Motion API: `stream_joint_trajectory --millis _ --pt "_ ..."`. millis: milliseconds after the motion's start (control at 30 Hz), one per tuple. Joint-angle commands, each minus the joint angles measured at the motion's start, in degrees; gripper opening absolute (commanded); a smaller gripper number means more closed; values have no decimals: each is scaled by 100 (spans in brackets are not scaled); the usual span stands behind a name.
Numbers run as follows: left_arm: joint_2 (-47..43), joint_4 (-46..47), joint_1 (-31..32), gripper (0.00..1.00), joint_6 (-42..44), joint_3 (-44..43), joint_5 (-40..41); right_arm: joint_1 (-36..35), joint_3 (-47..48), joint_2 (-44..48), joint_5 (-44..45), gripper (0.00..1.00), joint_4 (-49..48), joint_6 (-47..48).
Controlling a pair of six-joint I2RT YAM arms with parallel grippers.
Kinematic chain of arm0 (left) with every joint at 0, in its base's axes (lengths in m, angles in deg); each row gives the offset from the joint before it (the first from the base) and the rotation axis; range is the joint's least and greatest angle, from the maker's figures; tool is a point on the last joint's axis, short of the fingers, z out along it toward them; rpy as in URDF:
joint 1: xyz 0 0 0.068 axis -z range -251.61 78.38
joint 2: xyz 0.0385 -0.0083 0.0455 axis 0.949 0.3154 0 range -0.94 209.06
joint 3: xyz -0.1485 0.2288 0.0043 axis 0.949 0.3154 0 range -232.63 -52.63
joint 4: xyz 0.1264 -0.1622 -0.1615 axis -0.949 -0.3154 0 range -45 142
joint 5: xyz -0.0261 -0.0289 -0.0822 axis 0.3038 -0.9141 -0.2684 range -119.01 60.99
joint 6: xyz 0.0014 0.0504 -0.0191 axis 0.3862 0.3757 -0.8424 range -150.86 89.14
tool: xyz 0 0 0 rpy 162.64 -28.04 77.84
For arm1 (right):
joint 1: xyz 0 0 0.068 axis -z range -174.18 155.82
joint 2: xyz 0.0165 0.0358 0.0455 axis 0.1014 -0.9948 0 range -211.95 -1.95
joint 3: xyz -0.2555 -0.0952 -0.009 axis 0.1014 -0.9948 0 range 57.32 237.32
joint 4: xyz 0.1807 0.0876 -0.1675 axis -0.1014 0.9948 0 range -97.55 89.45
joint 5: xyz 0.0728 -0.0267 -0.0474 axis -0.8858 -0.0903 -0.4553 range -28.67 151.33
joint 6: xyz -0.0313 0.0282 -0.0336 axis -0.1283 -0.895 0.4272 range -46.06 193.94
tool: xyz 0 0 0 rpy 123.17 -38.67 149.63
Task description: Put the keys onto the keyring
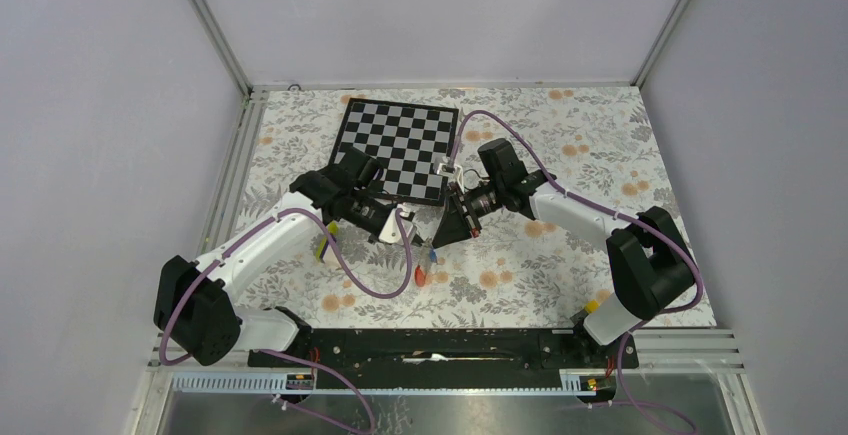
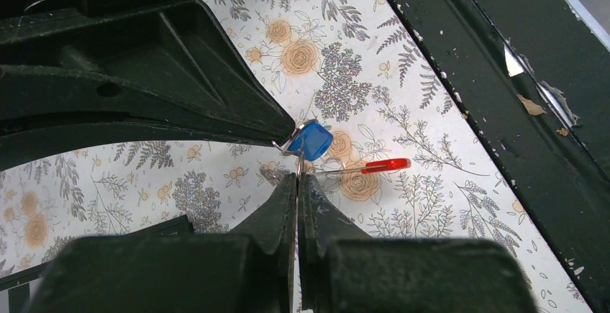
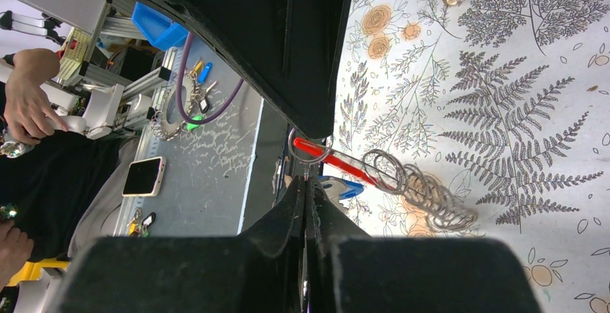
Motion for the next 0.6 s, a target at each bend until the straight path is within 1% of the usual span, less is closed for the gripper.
stream_joint_trajectory --millis 0,267,567 --pt "-153 90 25 0 206 10 -188 -54 240 65 -109 0 -22 76" --pt "-161 85 25 0 228 35 -155 -55 241 164 -342 0 167 315" --pt "-135 90 34 0 250 49 -199 -67 214 96 -380 0 -108 36"
